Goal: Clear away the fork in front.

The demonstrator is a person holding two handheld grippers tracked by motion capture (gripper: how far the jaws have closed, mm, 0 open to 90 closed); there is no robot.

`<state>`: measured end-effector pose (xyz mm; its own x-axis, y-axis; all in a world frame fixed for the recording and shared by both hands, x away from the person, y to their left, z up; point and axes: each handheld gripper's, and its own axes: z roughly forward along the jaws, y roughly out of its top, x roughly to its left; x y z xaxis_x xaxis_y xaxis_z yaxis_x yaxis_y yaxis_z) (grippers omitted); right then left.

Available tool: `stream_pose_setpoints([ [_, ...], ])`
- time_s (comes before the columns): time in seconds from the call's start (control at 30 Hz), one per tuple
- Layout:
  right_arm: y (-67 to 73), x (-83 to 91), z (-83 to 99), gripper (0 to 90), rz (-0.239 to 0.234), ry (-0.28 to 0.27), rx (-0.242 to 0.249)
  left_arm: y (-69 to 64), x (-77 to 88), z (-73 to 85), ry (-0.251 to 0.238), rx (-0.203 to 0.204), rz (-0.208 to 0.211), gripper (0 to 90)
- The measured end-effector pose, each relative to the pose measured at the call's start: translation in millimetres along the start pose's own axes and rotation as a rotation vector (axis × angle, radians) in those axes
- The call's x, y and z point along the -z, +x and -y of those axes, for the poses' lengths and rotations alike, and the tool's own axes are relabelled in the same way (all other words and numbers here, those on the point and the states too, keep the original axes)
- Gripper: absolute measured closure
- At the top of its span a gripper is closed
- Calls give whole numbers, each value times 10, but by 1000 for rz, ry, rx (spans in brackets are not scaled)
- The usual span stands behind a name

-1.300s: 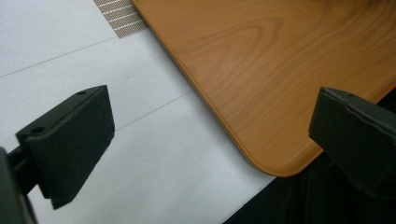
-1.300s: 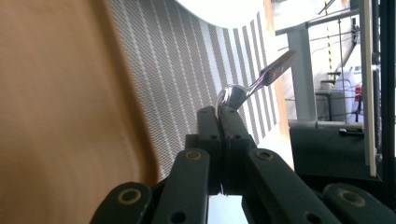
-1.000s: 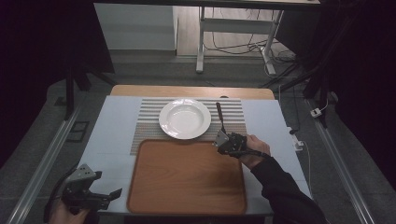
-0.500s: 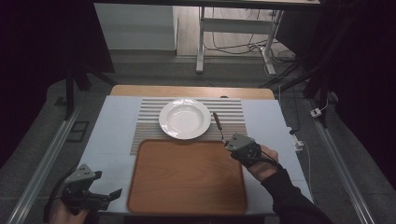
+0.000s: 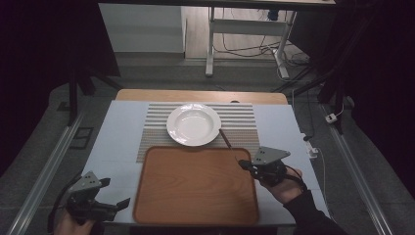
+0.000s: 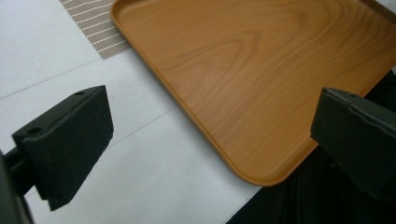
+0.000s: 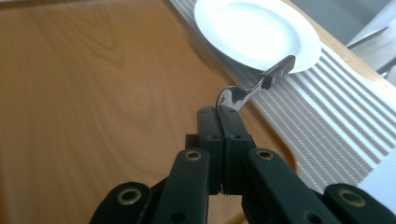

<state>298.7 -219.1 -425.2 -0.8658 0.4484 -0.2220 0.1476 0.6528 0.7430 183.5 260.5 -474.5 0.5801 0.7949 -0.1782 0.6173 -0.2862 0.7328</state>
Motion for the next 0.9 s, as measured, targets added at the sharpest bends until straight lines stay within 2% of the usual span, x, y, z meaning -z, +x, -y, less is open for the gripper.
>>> stream_pose_setpoints([
  [0.33,163,100,21,897,-89,-38,-14,-24,-59,-53,-5,-42,47,0],
  [0.53,246,133,25,897,-154,-56,-25,-82,-146,-141,-24,-101,89,0],
  [0.87,347,169,54,897,-257,-93,-41,-141,-332,-281,-5,-167,104,0],
  [0.9,351,175,56,897,-267,-95,-41,-153,-378,-324,-5,-184,106,0],
])
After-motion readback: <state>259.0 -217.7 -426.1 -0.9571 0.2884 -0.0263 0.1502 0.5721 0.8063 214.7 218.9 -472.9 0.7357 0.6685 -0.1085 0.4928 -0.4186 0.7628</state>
